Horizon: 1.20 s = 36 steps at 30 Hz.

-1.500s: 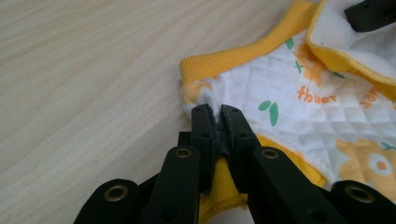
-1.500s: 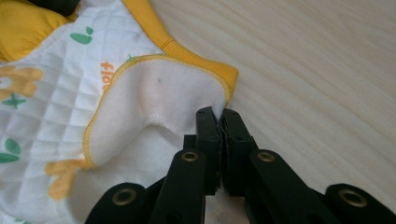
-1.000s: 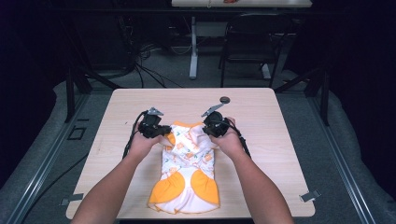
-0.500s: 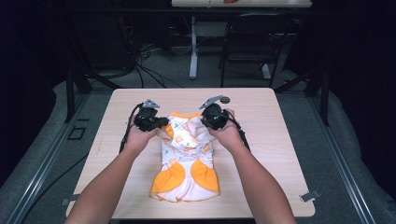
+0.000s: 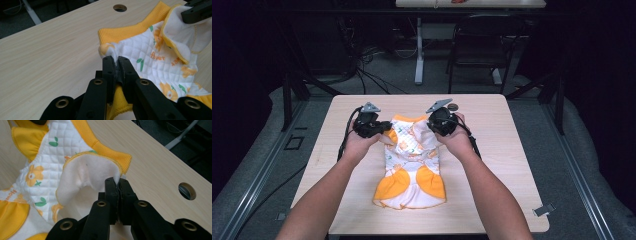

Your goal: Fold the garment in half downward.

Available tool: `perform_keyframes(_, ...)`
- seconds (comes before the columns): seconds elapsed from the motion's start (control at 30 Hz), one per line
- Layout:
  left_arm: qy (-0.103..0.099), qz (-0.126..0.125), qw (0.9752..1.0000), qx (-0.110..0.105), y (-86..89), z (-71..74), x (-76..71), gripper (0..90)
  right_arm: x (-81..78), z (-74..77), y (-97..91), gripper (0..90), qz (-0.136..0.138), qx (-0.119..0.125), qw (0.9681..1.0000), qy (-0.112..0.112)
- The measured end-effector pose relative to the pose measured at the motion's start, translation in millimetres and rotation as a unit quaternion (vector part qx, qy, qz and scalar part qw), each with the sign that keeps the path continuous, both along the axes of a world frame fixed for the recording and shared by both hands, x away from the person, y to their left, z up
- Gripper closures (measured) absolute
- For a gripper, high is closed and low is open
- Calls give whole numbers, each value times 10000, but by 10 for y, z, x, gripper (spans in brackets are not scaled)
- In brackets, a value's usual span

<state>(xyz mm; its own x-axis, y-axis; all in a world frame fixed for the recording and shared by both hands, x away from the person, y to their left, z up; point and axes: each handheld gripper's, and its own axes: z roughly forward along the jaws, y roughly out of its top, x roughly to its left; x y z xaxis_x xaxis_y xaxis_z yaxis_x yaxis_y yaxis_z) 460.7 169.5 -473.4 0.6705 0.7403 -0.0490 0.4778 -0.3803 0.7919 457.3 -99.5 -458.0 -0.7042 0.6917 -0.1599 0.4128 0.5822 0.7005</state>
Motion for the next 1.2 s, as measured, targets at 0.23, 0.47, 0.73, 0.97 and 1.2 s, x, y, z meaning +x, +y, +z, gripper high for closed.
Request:
perform_keyframes(0.23, -124, -161, 9998, 7, 0, 62, -87, 847, -96, 59, -46, 872, 86, 14, 9999, -102)
perform_keyframes(0.47, -270, -382, 9989, -21, 29, 96, -228, 846, -273, 110, -96, 872, 299, 27, 9991, -292)
perform_keyframes(0.73, -246, -556, 9981, 71, 57, -8, -382, 846, -553, 20, -104, 871, 632, -117, 9970, -424)
perform_keyframes(0.97, -153, -751, 9970, 134, 75, -179, -572, 846, -721, -116, -113, 871, 742, -196, 9964, -357)
perform_keyframes(1.2, -62, -801, 9967, 136, 114, -342, -684, 845, -857, -284, -95, 870, 801, -138, 9966, -155)
